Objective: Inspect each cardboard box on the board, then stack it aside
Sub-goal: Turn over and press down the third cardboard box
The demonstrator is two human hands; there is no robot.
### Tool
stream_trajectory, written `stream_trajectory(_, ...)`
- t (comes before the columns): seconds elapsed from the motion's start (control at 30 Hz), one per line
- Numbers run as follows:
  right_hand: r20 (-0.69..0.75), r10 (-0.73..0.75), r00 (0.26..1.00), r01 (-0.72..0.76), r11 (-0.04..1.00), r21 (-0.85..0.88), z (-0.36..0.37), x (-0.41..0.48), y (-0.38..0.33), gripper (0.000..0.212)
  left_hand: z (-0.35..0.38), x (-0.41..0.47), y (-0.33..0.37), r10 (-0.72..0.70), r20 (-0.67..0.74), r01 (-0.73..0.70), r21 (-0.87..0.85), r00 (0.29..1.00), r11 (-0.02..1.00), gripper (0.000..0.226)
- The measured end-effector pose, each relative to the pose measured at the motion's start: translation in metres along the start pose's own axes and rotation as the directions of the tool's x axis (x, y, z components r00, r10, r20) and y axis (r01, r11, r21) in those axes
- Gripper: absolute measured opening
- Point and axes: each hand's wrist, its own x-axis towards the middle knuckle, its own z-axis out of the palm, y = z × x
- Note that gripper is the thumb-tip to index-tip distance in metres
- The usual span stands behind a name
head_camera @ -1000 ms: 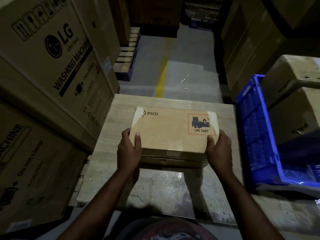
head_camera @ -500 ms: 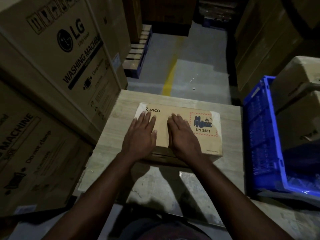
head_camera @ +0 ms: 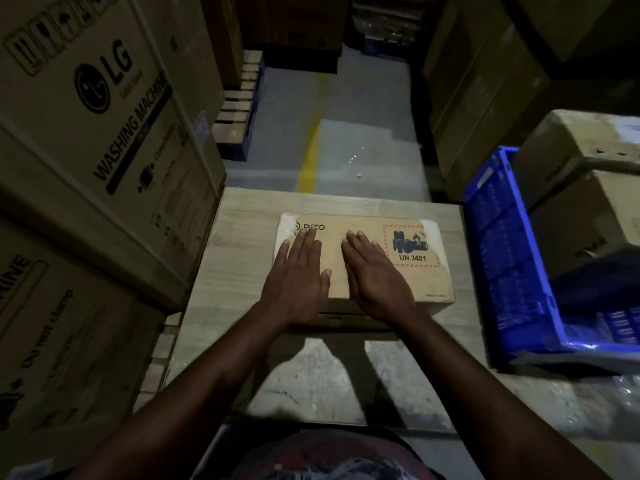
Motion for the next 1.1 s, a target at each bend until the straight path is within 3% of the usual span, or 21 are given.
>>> stream_trajectory(0.13, 0.0, 0.129, 0.992, -0.127, 0.976, 0.179, -0.013, -0.003, 0.004, 0.052, -0.005, 0.016, 0.004, 0.064, 0.017, -0.062, -0.108, 0.998, 0.992, 0.068)
stream_trajectory(0.37, -0.103, 0.177, 0.979, -0.184, 0.981, -0.06, -0.007, -0.016, 0.025, 0.05, 0.007, 0.02, 0.013, 0.13, -0.015, -0.129, 0.029, 0.991, 0.991, 0.07)
stream_trajectory(0.57, -0.157, 0.148, 0.976, -0.15, 0.989, 0.002, -0.011, -0.015, 0.031, 0.047, 0.0, 0.023, 0.02, 0.072, -0.009, -0.072, 0.022, 0.997, 0.997, 0.066)
stream_trajectory(0.7, -0.163, 0.155, 0.974, -0.15, 0.988, 0.041, -0.04, -0.003, 0.052, 0.038, -0.01, 0.042, 0.041, 0.024, -0.116, -0.021, 0.026, 0.993, 0.999, 0.058)
stream_trajectory(0.8, -0.162, 0.199, 0.966, -0.206, 0.978, -0.026, -0.046, -0.008, 0.075, 0.046, 0.0, 0.051, 0.063, 0.084, -0.088, -0.09, -0.069, 0.993, 0.994, 0.068)
stream_trajectory(0.93, -0.064, 0.198, 0.978, -0.202, 0.977, -0.072, -0.034, -0.015, 0.092, 0.063, 0.019, 0.053, 0.07, 0.177, -0.051, -0.176, 0.019, 0.983, 0.984, 0.071)
stream_trajectory(1.1, -0.147, 0.187, 0.971, -0.185, 0.982, 0.026, -0.033, -0.014, 0.092, 0.057, 0.016, 0.053, 0.068, 0.153, -0.103, -0.154, -0.008, 0.983, 0.988, 0.07)
